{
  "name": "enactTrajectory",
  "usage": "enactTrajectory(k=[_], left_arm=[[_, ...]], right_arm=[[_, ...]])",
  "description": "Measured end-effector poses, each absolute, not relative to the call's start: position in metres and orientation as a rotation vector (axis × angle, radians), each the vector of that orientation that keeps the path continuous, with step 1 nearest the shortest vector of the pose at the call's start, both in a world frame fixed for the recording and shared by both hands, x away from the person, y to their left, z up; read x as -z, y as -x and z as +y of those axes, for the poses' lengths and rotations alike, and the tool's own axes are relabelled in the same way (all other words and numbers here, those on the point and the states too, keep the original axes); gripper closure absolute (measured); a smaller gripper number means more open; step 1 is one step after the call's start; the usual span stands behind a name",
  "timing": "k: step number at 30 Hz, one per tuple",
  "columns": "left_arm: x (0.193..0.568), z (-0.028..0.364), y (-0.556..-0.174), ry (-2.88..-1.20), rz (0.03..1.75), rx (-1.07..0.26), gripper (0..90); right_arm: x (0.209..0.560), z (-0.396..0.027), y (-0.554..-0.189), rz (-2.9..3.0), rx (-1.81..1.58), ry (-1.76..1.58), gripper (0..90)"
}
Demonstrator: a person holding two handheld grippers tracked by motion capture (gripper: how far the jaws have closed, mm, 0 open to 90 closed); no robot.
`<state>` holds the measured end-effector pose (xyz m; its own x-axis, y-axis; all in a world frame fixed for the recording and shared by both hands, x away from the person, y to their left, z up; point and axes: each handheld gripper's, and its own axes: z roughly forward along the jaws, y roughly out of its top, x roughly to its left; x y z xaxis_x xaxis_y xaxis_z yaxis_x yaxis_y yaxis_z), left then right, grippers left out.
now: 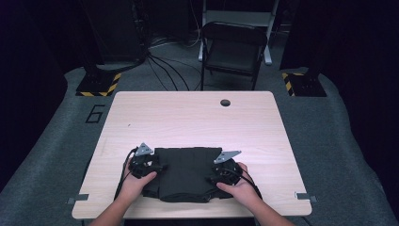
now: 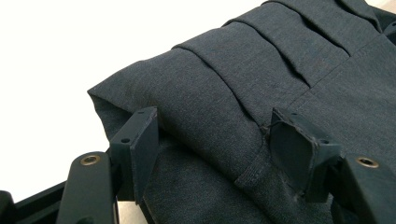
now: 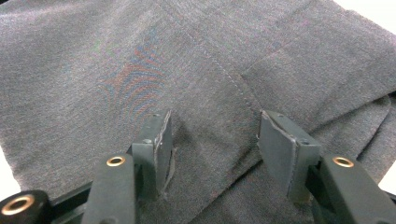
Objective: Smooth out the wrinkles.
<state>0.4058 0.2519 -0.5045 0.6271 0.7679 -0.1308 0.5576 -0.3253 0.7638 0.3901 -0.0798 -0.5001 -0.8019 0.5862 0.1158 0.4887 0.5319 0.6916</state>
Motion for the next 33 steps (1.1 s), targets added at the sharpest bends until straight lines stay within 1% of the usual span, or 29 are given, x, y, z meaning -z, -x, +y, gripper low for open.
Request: enactTrajectory(k=[9, 19, 21, 26, 33], left_arm=[[0.502, 0.251, -0.421, -2.045, 1.054, -0.353, 34.6], [0.51, 0.253, -0.432, -1.961, 1.112, -0.361, 34.6], [0.51, 0.253, -0.435, -1.964, 1.124, -0.345, 34.5], [0.507, 0.25, -0.443, -1.994, 1.12, -0.358, 34.6], [0.511, 0.251, -0.448, -1.952, 1.144, -0.351, 33.8]], right_arm=[[0.499, -0.076, -0.406, 2.614, -1.114, -0.967, 44.5], [0.502, -0.078, -0.425, 2.585, -1.131, -0.986, 43.8], [0.503, -0.079, -0.43, 2.577, -1.139, -1.01, 43.2], [0.504, -0.082, -0.439, 2.56, -1.141, -1.077, 42.3], [0.504, -0.08, -0.444, 2.548, -1.133, -1.085, 42.1]])
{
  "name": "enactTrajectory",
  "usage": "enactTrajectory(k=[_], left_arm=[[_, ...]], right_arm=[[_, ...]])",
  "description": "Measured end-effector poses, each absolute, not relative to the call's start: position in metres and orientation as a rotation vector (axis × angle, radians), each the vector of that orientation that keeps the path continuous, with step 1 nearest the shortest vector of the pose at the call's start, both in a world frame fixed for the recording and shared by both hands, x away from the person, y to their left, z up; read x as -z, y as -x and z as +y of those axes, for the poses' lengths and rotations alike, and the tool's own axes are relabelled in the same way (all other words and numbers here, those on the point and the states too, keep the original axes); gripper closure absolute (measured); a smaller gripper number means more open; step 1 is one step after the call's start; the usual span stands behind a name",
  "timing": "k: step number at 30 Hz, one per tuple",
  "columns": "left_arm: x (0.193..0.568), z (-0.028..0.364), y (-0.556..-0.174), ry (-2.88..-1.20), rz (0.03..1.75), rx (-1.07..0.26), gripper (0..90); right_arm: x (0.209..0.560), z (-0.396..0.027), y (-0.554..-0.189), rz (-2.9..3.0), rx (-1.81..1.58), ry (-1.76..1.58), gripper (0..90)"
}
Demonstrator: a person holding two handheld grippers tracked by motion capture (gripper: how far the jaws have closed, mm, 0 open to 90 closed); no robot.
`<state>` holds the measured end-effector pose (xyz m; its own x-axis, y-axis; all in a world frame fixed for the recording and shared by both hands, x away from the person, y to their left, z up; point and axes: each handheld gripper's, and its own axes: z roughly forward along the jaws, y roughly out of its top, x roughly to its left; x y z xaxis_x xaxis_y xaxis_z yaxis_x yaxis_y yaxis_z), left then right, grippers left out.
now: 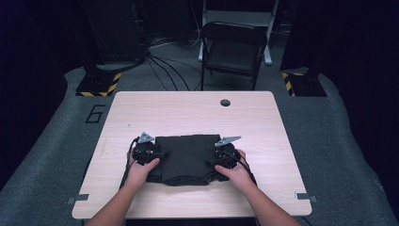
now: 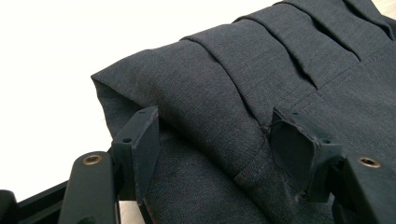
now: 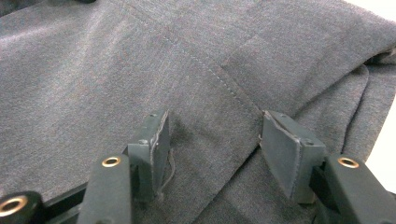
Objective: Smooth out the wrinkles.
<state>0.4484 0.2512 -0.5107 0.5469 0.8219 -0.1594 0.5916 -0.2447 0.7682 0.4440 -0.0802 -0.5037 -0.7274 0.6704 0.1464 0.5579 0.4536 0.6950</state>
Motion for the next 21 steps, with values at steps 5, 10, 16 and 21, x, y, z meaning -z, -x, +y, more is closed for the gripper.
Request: enactTrajectory(k=[5, 10, 16, 21], left_arm=[[0.509, 0.251, -0.448, -1.96, 1.144, -0.35, 33.8], [0.509, 0.251, -0.449, -1.967, 1.141, -0.346, 33.5], [0.501, 0.248, -0.447, -1.963, 1.151, -0.353, 34.0], [0.493, 0.244, -0.445, -1.976, 1.137, -0.376, 34.4]], right_arm=[[0.502, -0.079, -0.444, 2.559, -1.112, -1.095, 41.6], [0.501, -0.077, -0.443, 2.552, -1.104, -1.092, 40.5], [0.498, -0.076, -0.44, 2.549, -1.096, -1.112, 37.4], [0.489, -0.072, -0.44, 2.564, -1.097, -1.156, 35.7]])
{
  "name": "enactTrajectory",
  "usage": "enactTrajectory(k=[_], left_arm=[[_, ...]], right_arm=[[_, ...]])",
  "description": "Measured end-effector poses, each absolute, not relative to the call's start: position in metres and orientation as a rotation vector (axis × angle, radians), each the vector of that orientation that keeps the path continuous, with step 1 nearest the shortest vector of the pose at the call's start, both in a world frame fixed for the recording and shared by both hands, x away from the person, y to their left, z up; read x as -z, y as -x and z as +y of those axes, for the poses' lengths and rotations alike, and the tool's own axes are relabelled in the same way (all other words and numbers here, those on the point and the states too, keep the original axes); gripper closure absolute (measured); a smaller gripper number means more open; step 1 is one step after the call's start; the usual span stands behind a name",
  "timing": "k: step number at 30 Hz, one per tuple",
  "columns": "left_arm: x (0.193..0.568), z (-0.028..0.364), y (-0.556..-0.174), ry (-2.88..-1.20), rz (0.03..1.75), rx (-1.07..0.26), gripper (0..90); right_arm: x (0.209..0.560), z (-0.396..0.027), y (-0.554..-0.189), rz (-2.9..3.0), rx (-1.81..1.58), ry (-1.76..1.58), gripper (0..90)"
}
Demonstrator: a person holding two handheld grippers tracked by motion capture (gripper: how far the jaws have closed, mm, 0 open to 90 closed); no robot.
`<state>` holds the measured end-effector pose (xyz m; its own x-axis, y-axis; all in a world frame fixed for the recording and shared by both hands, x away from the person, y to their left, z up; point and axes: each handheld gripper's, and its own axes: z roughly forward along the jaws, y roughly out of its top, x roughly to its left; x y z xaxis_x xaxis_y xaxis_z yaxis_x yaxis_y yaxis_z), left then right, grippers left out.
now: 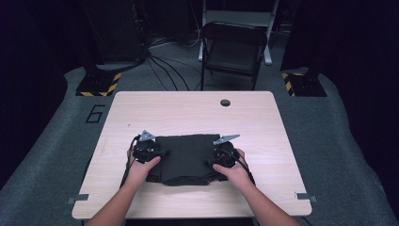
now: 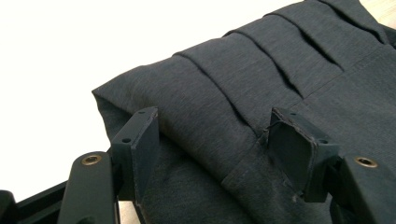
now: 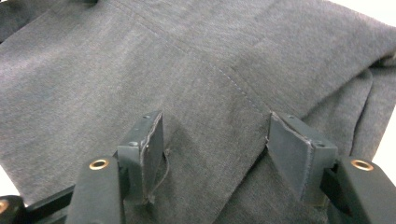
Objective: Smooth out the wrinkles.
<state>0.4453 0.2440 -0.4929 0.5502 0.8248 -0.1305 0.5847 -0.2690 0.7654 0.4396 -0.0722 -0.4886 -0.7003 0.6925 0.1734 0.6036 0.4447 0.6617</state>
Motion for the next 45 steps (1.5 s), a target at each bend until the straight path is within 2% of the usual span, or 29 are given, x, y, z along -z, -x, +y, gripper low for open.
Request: enactTrajectory(k=[21, 37, 45], left_arm=[[0.451, 0.252, -0.416, -2.025, 1.038, -0.347, 34.6], [0.44, 0.271, -0.369, -2.016, 1.002, -0.308, 34.6], [0.437, 0.283, -0.349, -2.013, 1.011, -0.341, 34.6]], right_arm=[[0.447, -0.061, -0.426, 2.635, -1.125, -0.949, 35.3], [0.431, -0.093, -0.39, 2.628, -1.221, -0.906, 36.4], [0.427, -0.109, -0.37, 2.604, -1.201, -0.88, 36.7]])
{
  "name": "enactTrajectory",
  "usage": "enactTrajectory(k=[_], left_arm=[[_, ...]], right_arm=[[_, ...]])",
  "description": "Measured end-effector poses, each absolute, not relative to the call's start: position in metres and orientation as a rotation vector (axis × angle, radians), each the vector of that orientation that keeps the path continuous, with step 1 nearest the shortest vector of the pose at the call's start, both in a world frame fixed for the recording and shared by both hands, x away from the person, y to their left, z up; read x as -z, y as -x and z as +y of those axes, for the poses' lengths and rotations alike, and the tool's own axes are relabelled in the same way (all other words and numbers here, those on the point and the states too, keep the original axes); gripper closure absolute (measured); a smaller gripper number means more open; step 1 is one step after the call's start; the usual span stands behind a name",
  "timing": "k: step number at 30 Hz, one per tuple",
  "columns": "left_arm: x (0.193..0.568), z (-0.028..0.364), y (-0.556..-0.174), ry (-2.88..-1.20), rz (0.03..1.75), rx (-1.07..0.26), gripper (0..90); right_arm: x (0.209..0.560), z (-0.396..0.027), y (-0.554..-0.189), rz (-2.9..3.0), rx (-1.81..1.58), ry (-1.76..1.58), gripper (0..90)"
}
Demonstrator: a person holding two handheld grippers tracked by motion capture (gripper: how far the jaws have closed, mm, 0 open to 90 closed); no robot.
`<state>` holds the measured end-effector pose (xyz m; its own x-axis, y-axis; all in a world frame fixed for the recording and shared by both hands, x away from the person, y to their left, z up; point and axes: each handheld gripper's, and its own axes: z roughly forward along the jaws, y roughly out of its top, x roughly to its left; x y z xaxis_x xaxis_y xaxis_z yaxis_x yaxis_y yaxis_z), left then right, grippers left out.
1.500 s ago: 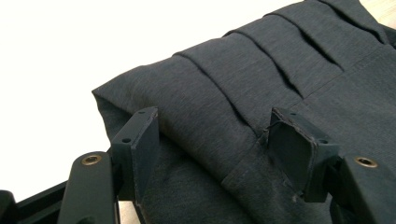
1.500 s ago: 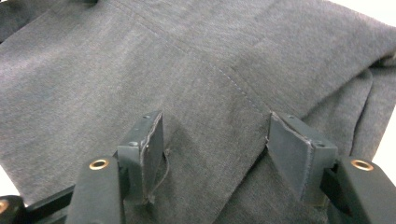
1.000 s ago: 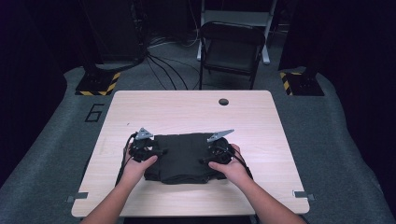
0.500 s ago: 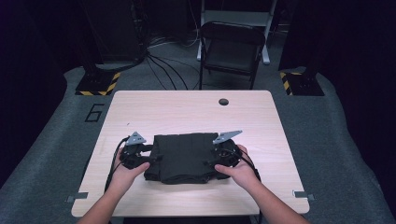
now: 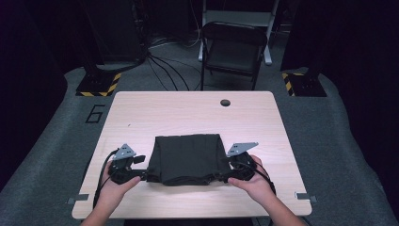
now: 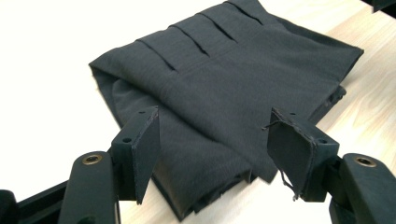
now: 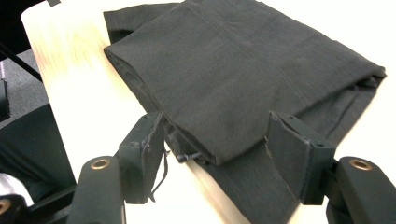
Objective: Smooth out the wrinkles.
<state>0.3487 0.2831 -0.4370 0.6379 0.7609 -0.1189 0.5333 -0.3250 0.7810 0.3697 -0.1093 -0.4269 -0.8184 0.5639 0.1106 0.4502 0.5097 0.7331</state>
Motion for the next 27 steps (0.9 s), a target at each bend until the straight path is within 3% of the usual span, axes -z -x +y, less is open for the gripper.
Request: enactTrajectory(k=[15, 27], left_arm=[[0.457, 0.289, -0.319, -1.97, 1.068, -0.315, 34.6], [0.478, 0.29, -0.317, -1.969, 1.081, -0.323, 34.7]], right_arm=[[0.445, -0.127, -0.35, 2.559, -1.252, -0.977, 37.0], [0.471, -0.125, -0.346, 2.57, -1.224, -0.98, 37.4]])
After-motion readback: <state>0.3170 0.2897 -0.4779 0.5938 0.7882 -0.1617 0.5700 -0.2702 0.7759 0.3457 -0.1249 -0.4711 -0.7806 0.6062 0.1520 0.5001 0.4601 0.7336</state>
